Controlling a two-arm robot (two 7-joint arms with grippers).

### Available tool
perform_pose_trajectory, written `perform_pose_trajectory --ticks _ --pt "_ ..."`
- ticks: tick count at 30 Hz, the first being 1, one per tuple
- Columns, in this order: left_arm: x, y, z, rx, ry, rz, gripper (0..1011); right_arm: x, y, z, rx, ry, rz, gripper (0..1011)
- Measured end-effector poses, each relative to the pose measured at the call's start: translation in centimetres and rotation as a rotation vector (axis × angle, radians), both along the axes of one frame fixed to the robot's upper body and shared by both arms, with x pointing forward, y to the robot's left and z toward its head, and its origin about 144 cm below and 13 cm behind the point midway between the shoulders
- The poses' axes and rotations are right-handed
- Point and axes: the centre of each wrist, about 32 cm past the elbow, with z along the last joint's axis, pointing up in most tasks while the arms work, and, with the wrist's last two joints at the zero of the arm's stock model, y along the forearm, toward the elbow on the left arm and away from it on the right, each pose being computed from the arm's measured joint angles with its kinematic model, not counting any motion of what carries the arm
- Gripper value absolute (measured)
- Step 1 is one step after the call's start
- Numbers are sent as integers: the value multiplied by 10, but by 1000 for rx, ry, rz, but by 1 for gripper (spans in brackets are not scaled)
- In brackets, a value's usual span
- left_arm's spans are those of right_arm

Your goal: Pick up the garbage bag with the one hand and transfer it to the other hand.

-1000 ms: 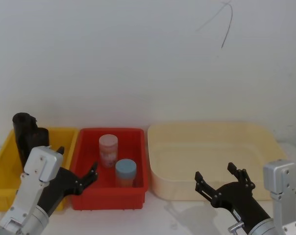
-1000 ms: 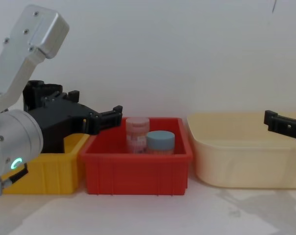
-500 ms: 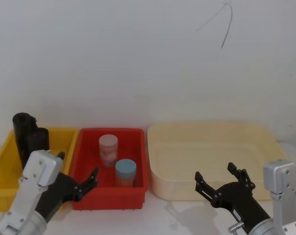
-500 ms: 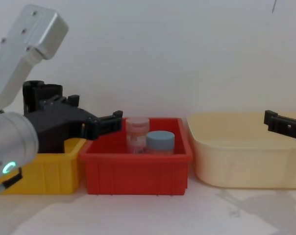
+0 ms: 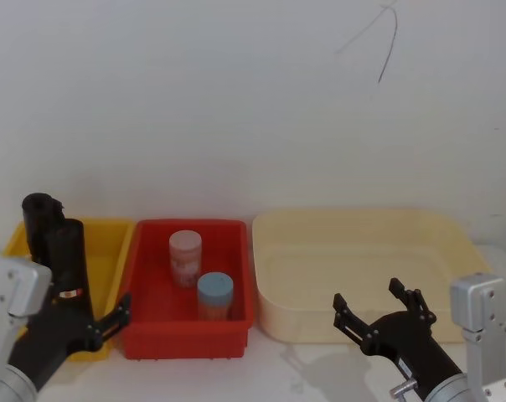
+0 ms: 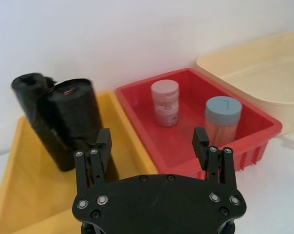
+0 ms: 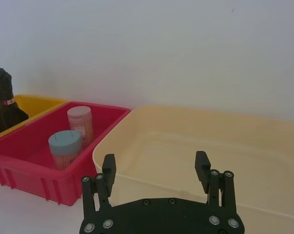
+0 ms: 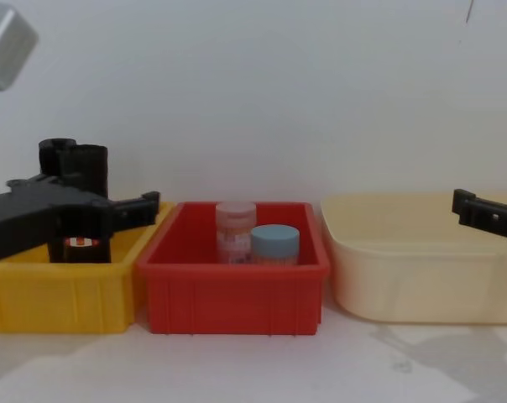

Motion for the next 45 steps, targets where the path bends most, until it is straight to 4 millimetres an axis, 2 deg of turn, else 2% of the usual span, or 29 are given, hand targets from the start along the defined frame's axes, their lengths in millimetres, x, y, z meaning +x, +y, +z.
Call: perform_pose_trajectory --ticks 10,20,45 --pt "10 24 10 -52 66 41 1001 0 0 0 0 0 0 1001" --pt "25 39 15 -63 109 71 1002 0 0 0 0 0 0 1000" --pt "65 45 21 -37 143 81 1002 0 0 0 0 0 0 1001"
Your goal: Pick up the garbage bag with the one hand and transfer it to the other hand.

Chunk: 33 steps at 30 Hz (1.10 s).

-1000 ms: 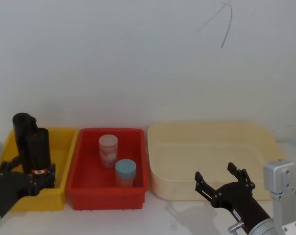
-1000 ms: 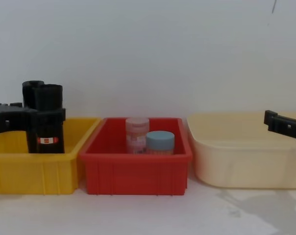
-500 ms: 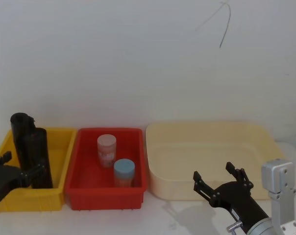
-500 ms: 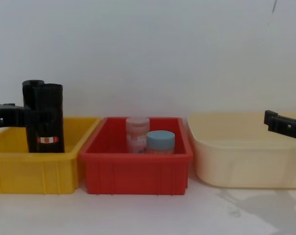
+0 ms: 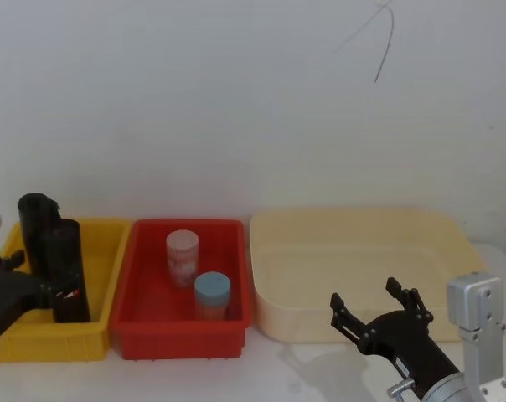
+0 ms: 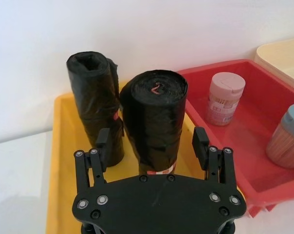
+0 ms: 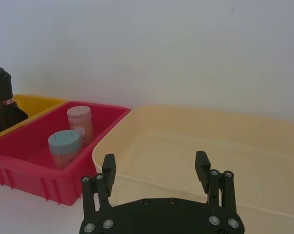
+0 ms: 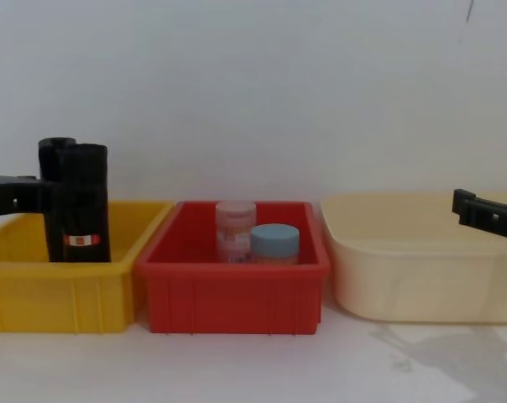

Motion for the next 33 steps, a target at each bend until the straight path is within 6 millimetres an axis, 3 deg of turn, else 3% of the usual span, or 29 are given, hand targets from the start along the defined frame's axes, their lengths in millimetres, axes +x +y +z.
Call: perform_pose_trajectory --ticks 13,24,28,33 --pt "17 -5 0 17 12 -27 989 0 0 0 0 0 0 1000" --pt "23 -10 -2 24 10 -46 738 0 0 0 0 0 0 1001" --pt "22 -10 -3 28 8 -45 574 0 0 0 0 0 0 1000" --pt "19 -9 -3 37 -6 -48 490 0 0 0 0 0 0 1000"
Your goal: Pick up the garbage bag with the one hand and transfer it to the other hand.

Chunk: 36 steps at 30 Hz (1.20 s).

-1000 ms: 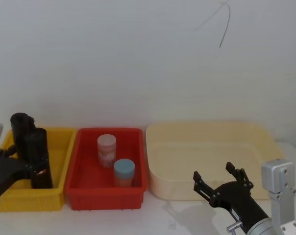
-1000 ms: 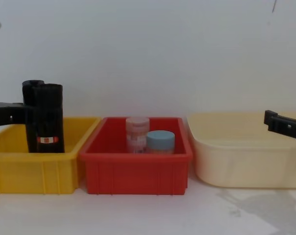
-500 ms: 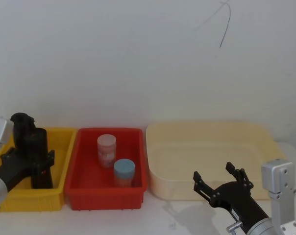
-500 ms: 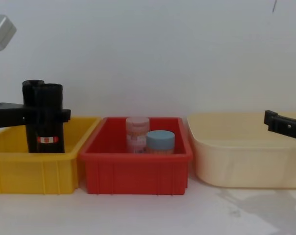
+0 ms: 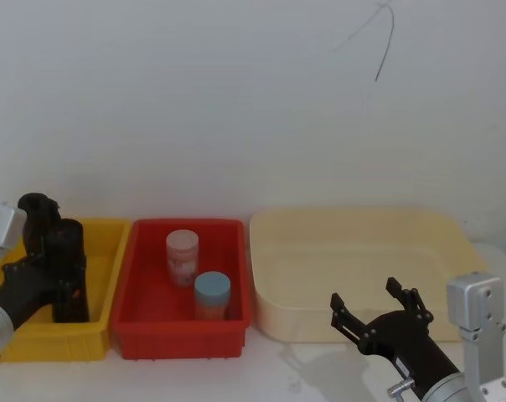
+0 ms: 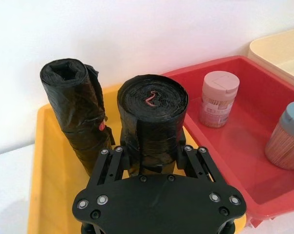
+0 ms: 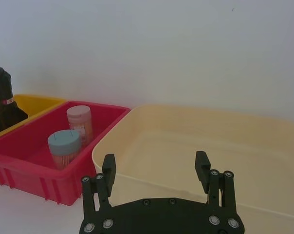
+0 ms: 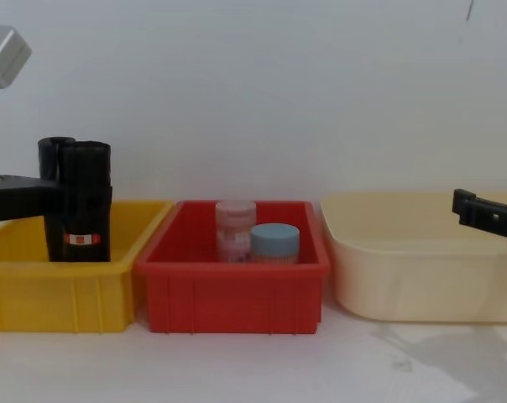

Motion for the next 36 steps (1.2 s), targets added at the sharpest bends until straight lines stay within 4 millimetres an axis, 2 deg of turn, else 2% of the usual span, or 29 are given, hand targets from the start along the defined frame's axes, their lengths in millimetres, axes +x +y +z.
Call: perform_pose_trajectory --ticks 11,23,30,36 --pt "-8 4 11 11 -50 -14 435 0 0 0 0 0 0 1001" --pt "-8 4 53 0 -110 -81 435 0 0 0 0 0 0 1001" --pt "0 -9 78 -21 -111 -154 435 0 0 0 0 0 0 1001" --pt "8 -24 90 -34 -102 -204 435 0 0 0 1 0 0 1000"
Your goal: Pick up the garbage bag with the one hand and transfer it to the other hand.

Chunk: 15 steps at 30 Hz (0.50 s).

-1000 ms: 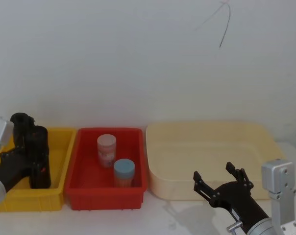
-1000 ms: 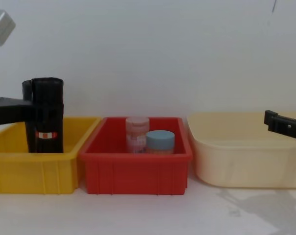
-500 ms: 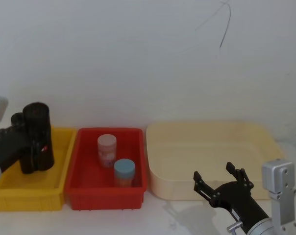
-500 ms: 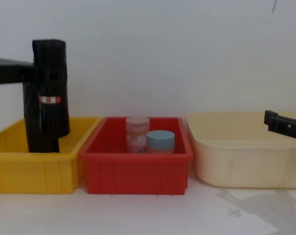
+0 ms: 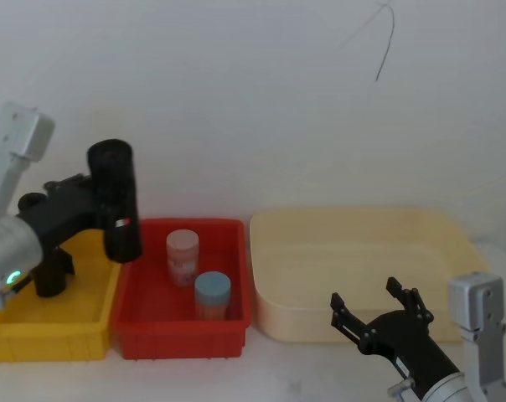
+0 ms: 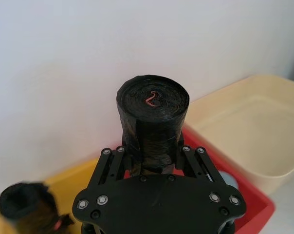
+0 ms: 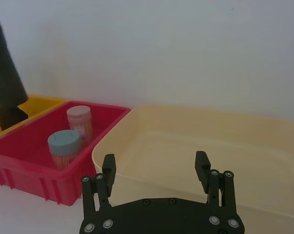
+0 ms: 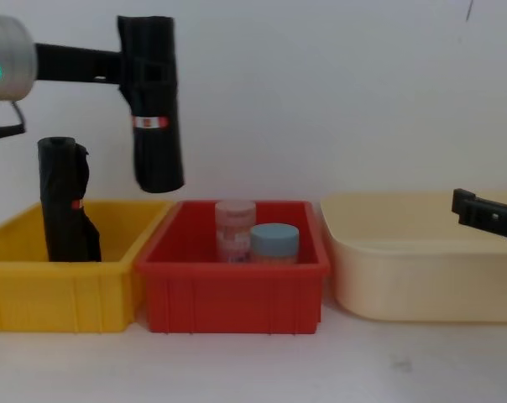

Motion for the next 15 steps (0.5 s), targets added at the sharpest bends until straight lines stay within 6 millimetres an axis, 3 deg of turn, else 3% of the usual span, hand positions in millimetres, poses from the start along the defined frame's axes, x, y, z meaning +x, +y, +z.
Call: perform_pose_trajectory --ticks 15 --pt "20 -49 18 -17 29 -132 435 13 4 11 26 28 76 1001"
